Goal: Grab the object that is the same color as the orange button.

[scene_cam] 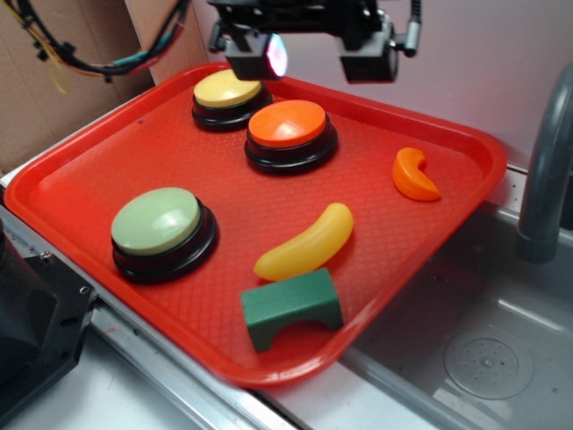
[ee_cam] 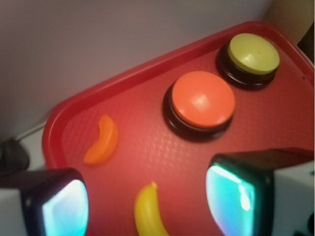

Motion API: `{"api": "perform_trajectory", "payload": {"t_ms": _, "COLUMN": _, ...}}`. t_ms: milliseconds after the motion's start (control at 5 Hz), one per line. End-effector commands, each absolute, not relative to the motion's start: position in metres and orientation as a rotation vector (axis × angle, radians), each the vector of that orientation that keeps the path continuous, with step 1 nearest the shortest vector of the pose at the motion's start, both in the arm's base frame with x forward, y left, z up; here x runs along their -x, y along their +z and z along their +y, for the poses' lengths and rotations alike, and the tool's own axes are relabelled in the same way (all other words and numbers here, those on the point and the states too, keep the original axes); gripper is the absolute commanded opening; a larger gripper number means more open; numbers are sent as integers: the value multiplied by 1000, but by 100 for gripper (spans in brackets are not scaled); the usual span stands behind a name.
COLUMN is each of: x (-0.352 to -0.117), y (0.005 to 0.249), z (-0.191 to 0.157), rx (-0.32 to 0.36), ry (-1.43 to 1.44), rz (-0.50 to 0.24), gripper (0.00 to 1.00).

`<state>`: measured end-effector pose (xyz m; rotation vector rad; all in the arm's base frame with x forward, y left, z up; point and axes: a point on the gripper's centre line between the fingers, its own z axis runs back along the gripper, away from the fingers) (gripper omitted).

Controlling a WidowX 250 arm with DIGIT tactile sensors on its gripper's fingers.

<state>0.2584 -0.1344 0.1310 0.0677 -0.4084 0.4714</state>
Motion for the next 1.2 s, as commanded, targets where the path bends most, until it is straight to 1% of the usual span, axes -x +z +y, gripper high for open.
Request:
{"api": "perform_trajectory", "payload": {"t_ms": 0, "x": -295, "y": 91, "z": -136, "rx": -84, "ry": 582, "rz": -441, "gripper": 100}}
{"api": "perform_trajectory", "payload": {"t_ms": 200, "x": -309, "y": 77, "z": -138, "rx": -56, "ry": 588, "rz": -446, "gripper": 100}}
{"api": "perform_trajectory", "payload": {"t_ms": 400, "x": -324, "y": 79, "z": -152, "rx": -26, "ry": 568, "rz": -471, "gripper": 100}}
{"api": "perform_trajectory", "payload": {"t_ms": 600, "x": -336, "y": 73, "z": -151, "rx": -17, "ry": 592, "rz": -449, "gripper": 100}}
{"api": "perform_trajectory", "payload": {"t_ms": 800, "x": -341, "y": 60, "z": -146, "rx": -36, "ry": 597, "rz": -413, "gripper": 100}}
{"api": "perform_trajectory", "payload": {"t_ms": 1000, "x": -339, "y": 50, "z": -133, "rx": -73, "ry": 627, "rz": -378, "gripper": 100}}
